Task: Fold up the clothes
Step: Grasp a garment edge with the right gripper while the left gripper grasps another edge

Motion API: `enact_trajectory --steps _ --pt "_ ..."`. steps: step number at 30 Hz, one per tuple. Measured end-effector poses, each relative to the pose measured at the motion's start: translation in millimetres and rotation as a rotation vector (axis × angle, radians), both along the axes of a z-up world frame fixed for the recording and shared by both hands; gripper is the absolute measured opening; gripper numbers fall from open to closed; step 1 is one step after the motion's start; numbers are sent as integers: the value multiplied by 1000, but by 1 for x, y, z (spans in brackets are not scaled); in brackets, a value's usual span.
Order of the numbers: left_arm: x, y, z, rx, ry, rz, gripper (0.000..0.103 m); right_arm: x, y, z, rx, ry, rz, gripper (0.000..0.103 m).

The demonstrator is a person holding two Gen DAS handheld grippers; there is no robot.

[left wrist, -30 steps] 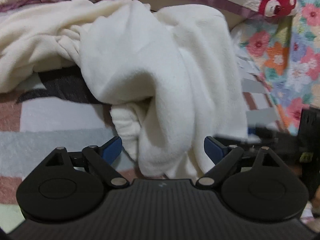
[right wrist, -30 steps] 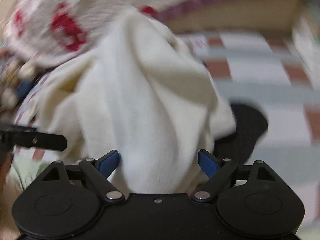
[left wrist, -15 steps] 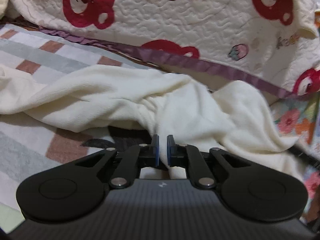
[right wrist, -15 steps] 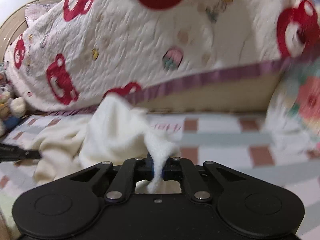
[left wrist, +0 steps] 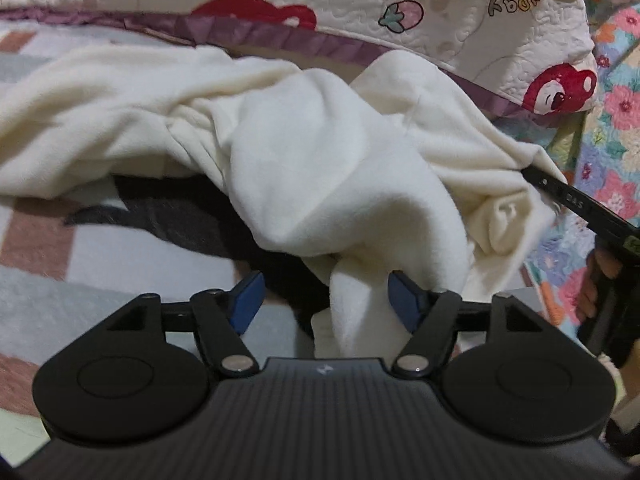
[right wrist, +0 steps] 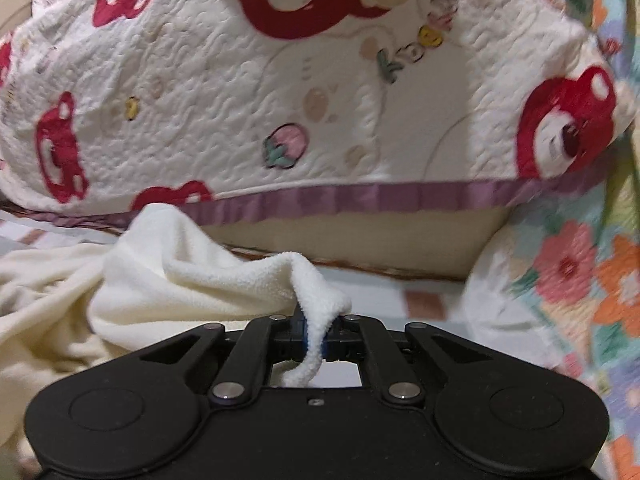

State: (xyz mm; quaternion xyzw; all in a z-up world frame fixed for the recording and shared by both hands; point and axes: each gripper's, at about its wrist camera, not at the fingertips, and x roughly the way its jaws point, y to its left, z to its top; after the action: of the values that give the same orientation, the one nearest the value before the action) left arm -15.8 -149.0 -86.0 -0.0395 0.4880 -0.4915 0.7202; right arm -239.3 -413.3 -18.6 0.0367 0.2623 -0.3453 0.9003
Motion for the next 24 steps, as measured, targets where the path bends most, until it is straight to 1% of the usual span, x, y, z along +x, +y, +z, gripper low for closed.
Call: enact_trajectory --steps 4,6,8,11,12,14,15,16,18,19,20,21,22,23,24 --pt "-4 2 1 -25 4 -26 74 2 -9 4 -22 5 -34 5" --pt "-3 3 3 -40 22 -33 78 2 -10 5 -31 12 -31 5" --pt "0 4 5 -59 42 -32 78 3 -9 7 -28 7 -18 5" --pt "6 11 8 -130 98 -15 80 1 -5 9 -8 -25 7 5" --pt "6 13 10 -148 101 -16 82 0 -4 10 -5 -36 13 5" --pt "-1 10 17 -158 61 -57 100 -1 0 12 0 -57 26 5" --pt "-7 7 19 -154 37 -93 103 0 -1 12 10 -60 36 5" --pt "-11 0 16 -121 20 -105 103 0 -1 12 20 -64 46 5" --pt "-19 -15 5 -29 -11 -109 102 0 -4 10 55 -73 51 5" --pt "-23 -22 0 17 -26 -110 98 0 -5 9 76 -81 53 5" --pt "-27 -30 -5 63 -41 -112 97 -1 -6 7 99 -93 59 6" --pt "-27 -35 -11 112 -66 -98 97 -2 -6 5 122 -104 68 8" --pt "-25 -38 -17 163 -96 -77 94 -3 -5 3 150 -117 88 16" --pt "-23 -41 -23 213 -126 -56 85 -5 -4 1 179 -130 112 21" --pt "-19 -41 -24 228 -135 -35 77 -7 1 -3 212 -144 151 25"
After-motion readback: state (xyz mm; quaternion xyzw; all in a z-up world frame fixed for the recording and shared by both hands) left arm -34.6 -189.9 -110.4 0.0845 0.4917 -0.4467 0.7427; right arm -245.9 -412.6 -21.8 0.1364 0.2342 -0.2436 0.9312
